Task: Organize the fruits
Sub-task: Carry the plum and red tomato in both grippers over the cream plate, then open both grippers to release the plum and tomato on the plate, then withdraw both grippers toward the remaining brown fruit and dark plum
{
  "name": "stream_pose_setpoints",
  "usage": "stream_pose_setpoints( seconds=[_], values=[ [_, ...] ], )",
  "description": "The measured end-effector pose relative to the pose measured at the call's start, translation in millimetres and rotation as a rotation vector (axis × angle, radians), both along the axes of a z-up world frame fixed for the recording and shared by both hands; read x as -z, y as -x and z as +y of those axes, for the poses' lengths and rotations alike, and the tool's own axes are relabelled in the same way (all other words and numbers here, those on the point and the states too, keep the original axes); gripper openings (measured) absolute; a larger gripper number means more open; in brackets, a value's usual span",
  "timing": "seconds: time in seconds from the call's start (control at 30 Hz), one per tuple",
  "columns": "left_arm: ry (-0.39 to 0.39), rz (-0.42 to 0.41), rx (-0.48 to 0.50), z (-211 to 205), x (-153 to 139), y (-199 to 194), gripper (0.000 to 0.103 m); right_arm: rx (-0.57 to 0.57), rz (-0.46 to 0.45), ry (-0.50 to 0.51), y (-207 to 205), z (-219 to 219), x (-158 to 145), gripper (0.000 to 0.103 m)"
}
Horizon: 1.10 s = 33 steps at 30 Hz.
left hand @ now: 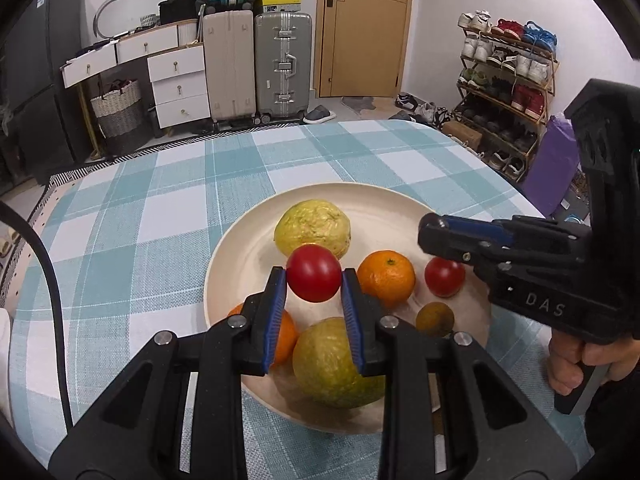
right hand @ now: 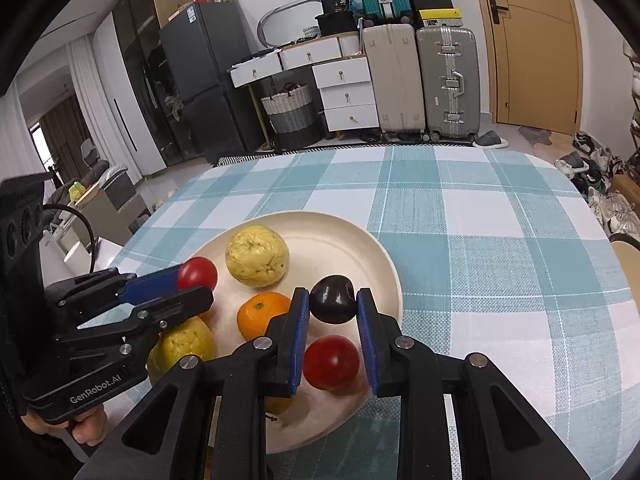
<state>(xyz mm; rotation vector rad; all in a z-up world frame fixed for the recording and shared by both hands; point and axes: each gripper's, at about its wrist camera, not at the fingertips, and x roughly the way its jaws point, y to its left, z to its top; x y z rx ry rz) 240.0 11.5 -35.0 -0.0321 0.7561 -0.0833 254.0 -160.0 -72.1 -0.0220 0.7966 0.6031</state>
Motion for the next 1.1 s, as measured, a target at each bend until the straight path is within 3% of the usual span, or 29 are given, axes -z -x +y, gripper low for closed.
stream_pose_setpoints(
  seconds=[0.23, 0.33, 0.4, 0.47, 0.57, 0.63, 0.77, 0.87, 0.93, 1.0, 1.1],
  values=[
    [0.023, 0.002, -0.007, 2.4, 1.4, 0.8, 0.025, 0.003, 0.035, 0.001, -3.4, -0.1, 5.4, 0.025],
    [-0.032, -0.019, 0.01, -4.3, 0.6, 4.2, 0.025, 0.011, 0.029, -0.002, -2.9, -1.5, 5.1, 0.028],
    [-0.023, -0.013, 0.004, -5.0, -1.4, 6.2, 0.026, 0.009, 0.01, -0.005, 0.0, -2.7, 2.8, 0.034],
    [0.008, -0.019, 0.011, -3.9, -3.8, 9.3, 0.033, 0.001, -0.012, -0.011, 3.6, -3.4, 0.0, 0.046],
    [-0.003, -0.027, 0.007, -3.3, -5.8, 12.8, 0.042, -0.011, -0.04, -0.014, 10.5, -3.9, -3.9, 0.051],
    [0.0, -0.029, 0.003, -1.9, -7.8, 15.0, 0.056, -0.02, -0.042, -0.01, 12.5, -3.7, -5.1, 0.056],
    [0.017, -0.057, -0.012, 3.8, -15.0, 24.8, 0.082, -0.019, -0.05, -0.021, 18.0, -9.0, -9.0, 0.084],
    [0.023, -0.071, -0.025, 7.4, -21.7, 33.6, 0.086, -0.016, -0.058, -0.033, 21.1, -13.5, -14.1, 0.093],
    [0.014, -0.081, -0.034, 8.4, -25.3, 40.1, 0.095, -0.018, -0.059, -0.041, 24.7, -16.2, -17.2, 0.101],
    [0.013, -0.089, -0.049, 10.3, -28.7, 47.6, 0.102, -0.021, -0.064, -0.051, 29.2, -18.2, -20.3, 0.102],
    [0.032, -0.102, -0.047, 11.7, -34.9, 60.1, 0.102, -0.015, -0.075, -0.051, 38.2, -21.2, -25.4, 0.103]
  ],
)
